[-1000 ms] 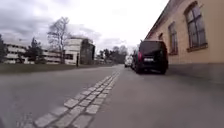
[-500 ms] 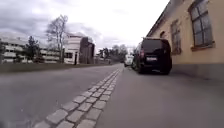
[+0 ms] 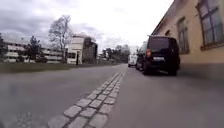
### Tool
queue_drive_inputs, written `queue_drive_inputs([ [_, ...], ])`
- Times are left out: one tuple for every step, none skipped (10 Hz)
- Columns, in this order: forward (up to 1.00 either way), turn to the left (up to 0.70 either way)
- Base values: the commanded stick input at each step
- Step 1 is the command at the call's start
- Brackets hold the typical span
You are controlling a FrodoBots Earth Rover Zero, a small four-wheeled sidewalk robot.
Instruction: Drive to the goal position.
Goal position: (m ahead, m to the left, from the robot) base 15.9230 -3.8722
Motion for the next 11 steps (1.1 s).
queue_drive_inputs([
  [0.85,0.00],
  [0.85,0.00],
  [0.85,0.00],
  [0.85,0.00],
  [0.85,0.00],
  [0.85,0.00],
  [0.85,0.00],
  [0.85,0.00],
  [0.85,0.00],
  [0.85,0.00],
  [0.85,0.00],
])
